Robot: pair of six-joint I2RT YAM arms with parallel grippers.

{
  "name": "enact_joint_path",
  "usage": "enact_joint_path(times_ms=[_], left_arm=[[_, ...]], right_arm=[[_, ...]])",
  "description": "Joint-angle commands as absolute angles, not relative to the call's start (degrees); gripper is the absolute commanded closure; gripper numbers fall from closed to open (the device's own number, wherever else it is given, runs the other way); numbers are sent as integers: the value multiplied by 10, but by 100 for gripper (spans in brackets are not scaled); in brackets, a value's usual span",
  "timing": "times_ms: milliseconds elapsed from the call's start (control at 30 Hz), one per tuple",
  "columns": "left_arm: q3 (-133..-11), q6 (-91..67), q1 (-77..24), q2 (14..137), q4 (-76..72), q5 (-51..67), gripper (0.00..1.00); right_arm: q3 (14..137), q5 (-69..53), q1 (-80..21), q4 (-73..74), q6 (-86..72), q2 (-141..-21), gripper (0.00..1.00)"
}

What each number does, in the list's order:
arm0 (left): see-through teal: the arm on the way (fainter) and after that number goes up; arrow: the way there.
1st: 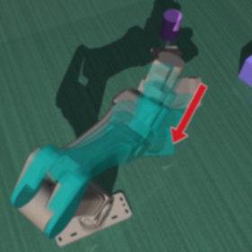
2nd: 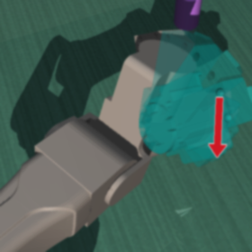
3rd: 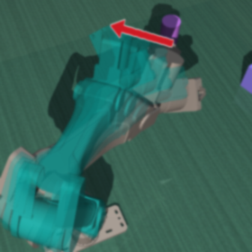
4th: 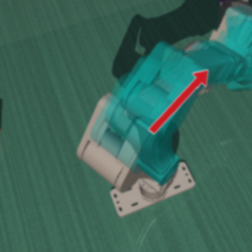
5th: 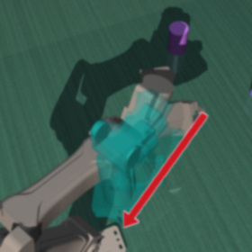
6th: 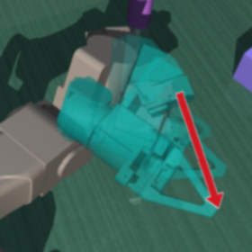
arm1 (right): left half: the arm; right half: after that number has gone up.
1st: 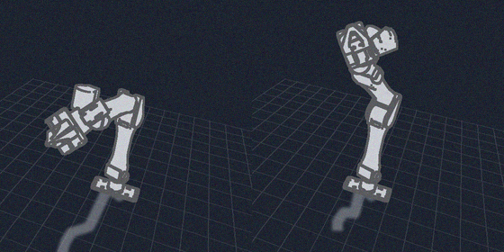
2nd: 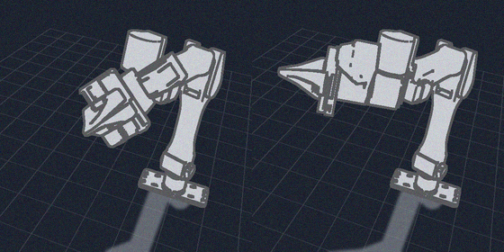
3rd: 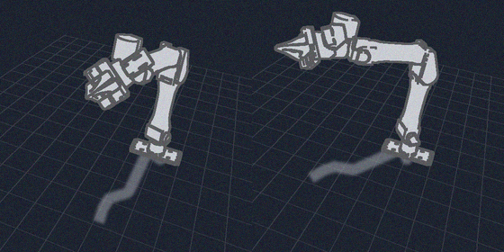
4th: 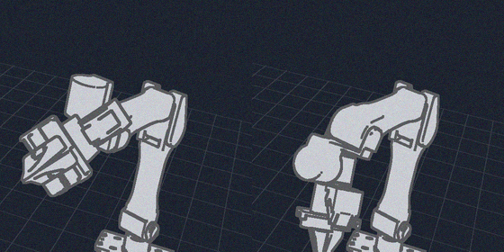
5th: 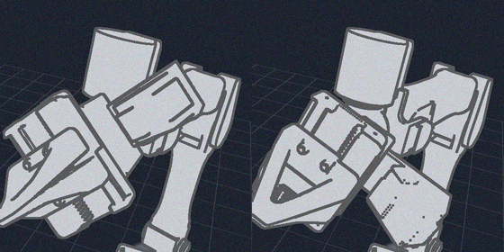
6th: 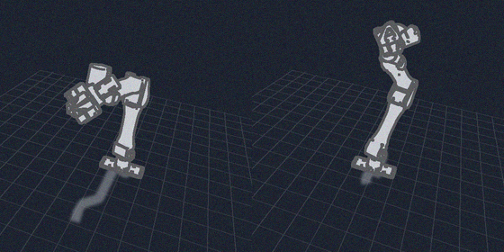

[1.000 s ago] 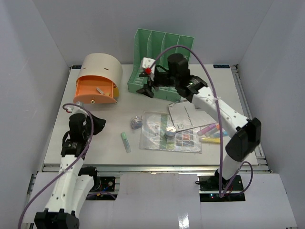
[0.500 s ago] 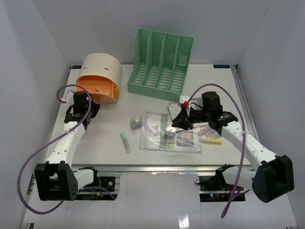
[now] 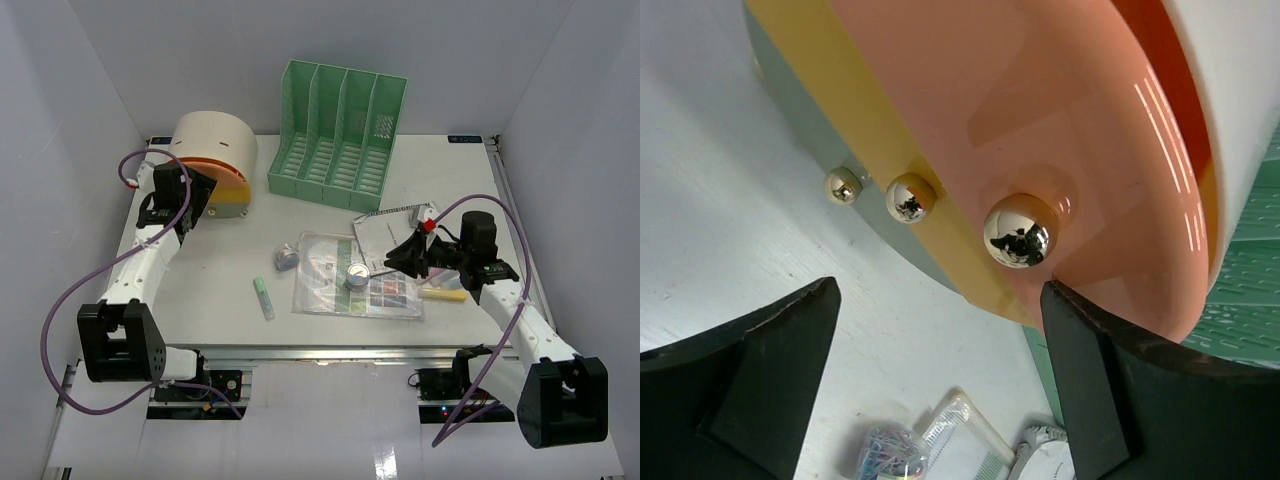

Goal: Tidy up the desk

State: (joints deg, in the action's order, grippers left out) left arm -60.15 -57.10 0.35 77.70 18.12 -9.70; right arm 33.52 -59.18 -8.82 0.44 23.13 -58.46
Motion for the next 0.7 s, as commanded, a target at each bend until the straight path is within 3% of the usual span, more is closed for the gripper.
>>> enact_joint_path(times_ms=[0,267,667], left_arm=[[-622,-542,21,787,143,-59,2],[-611,-469,48,787,87,53,2],[-498,-408,109,736,-61,258,2]], right_arm=[[327,-626,-70,-28,231,-573,67],[323,-642,-46,-27,232,-568,67],[317,-665,-26,-25,239,-562,65]])
